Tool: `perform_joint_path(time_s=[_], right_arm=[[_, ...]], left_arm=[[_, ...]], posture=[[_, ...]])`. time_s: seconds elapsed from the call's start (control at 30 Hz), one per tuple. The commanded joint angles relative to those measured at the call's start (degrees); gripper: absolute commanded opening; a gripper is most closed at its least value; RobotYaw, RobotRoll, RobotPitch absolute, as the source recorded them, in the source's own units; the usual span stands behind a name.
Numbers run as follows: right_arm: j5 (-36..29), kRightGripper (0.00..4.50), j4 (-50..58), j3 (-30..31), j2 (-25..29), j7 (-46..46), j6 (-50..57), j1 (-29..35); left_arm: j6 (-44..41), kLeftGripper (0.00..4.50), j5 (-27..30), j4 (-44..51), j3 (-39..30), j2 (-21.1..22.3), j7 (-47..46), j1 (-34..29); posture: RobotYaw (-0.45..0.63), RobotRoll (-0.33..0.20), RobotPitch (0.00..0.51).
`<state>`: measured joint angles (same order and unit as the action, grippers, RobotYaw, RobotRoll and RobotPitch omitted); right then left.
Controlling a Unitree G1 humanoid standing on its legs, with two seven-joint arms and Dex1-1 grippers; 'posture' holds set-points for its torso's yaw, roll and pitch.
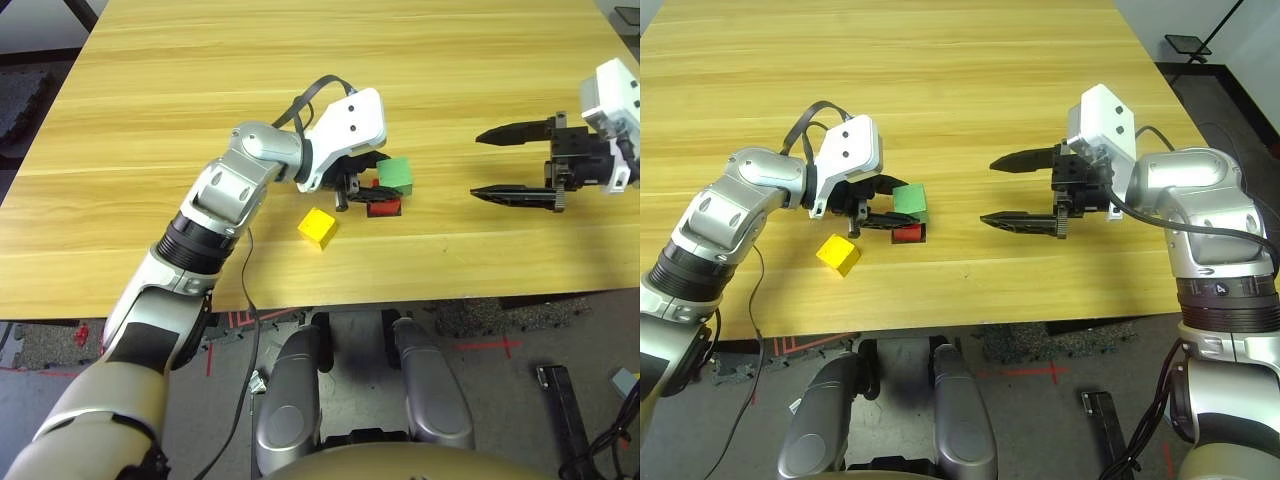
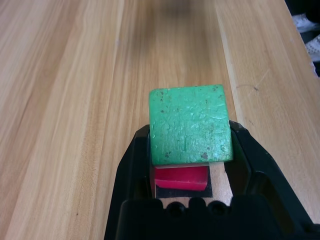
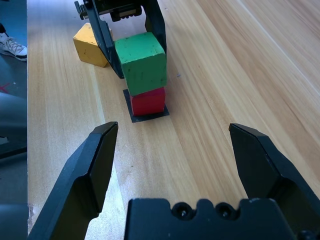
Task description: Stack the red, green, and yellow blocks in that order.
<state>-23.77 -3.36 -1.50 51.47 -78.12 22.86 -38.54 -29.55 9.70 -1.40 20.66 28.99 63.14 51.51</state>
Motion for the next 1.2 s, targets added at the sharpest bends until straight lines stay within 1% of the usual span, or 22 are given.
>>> perform_joint_path(time_s=[0.03, 0.37, 0.63, 0.67, 0.7, 0.83, 0.9, 1.07, 1.2], right_arm=[[-0.94, 4.5, 1.24, -0.47, -0.13, 0.24, 0.49, 0.93], [-1.21, 4.5, 2.05, -0.34, -0.69, 0.56, 0.89, 1.21], [-1.14, 4.5, 2.0, -0.28, -0.96, 0.53, 0.91, 1.3], [-1.04, 4.5, 1.85, -0.19, -1.06, 0.59, 0.87, 1.17], [-0.96, 4.5, 1.71, -0.12, -1.12, 0.63, 0.82, 1.05], [-0.74, 4.5, 1.42, 0.09, -1.36, 0.57, 0.67, 0.65], [-0.65, 4.5, 1.22, 0.18, -1.46, 0.51, 0.58, 0.36], [-0.27, 4.5, 0.29, 0.42, -1.63, 0.14, 0.02, -0.31], [-0.02, 4.5, -0.57, 0.75, -1.84, -0.09, -0.48, -0.9]], left_arm=[[1.26, 2.07, -0.63, -0.48, 0.84, -0.15, 1.08, -0.97], [3.79, 2.07, -2.28, -3.97, 0.83, -0.83, 1.77, -0.38], [4.11, 2.07, -2.97, -3.8, 1.09, -0.88, 2.54, -0.52], [4.11, 2.2, -3.17, -3.88, 1.14, -0.81, 2.55, -0.5], [4.11, 2.5, -3.35, -3.95, 1.25, -0.74, 2.67, -0.47], [3.63, 3.74, -4.0, -4.32, 1.52, -0.48, 2.83, -0.44], [3.6, 4.47, -4.46, -4.39, 1.7, -0.17, 3.07, -0.5], [2.68, 4.47, -5.29, -3.85, 1.34, 1.19, 3.37, -0.64], [2.04, 4.47, -5.18, -2.29, 0.38, 4.03, 4.67, -0.52]], posture=[[0.2, 0.087, 0.312], [0.2, 0.086, 0.317], [0.21, 0.082, 0.319], [0.21, 0.082, 0.319], [0.21, 0.081, 0.318], [0.21, 0.079, 0.312], [0.21, 0.079, 0.31], [0.22, 0.08, 0.301], [0.23, 0.085, 0.295]])
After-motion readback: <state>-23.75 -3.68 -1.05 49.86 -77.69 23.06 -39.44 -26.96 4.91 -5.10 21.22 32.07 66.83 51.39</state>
